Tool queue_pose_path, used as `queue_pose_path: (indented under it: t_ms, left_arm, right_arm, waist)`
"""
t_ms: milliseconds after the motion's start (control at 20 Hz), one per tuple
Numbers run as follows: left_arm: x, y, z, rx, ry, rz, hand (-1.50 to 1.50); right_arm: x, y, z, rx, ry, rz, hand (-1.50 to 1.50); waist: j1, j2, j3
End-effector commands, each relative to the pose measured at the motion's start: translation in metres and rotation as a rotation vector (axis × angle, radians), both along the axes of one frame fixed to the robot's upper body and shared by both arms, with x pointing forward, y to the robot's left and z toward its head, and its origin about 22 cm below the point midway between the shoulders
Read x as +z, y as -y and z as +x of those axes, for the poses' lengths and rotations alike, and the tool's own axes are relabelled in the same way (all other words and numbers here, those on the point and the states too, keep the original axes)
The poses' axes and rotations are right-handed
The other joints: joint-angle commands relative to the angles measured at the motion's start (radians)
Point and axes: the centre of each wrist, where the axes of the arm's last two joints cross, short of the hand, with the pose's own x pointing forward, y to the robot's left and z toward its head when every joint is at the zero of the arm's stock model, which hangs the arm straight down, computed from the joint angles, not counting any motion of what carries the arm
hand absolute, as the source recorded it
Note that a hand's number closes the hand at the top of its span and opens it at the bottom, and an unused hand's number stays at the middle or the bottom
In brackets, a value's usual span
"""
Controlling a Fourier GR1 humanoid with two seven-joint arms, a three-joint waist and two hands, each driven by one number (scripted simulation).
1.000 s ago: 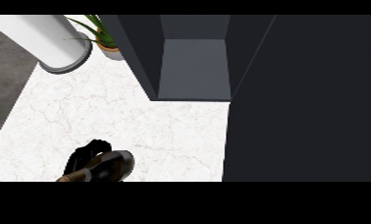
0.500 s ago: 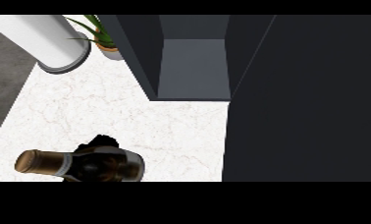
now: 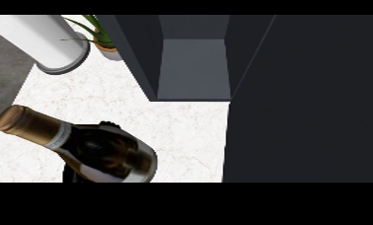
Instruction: Pick up the wine, place it into the cabinet and close the cabinet
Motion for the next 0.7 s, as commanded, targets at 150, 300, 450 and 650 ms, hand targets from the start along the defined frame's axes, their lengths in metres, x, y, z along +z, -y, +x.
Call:
queue_pose_path:
  t_ms: [150,300,450,650]
  left_arm:
    - [0.046,0.035,0.043,-0.019,-0.015,-0.009,1.5]
    - [0.059,0.041,0.068,0.009,-0.011,-0.002,1.5]
    - [0.064,0.056,0.074,0.025,0.003,0.01,1.5]
    - [0.082,0.076,0.098,0.055,0.046,0.081,1.5]
  right_arm:
    - [0.008,0.004,0.01,0.004,0.0,0.015,-1.5]
    - [0.006,0.006,-0.009,0.02,-0.012,0.003,-1.5]
    - [0.002,0.005,-0.022,-0.007,0.002,0.004,-1.5]
    - [-0.004,-0.005,0.001,0.0,-0.005,-0.004,-1.5]
  waist:
    - [-0.004,0.002,0.0]
    - [-0.01,0.001,0.0]
    - [-0.012,0.001,0.0]
    - [-0.011,0.002,0.0]
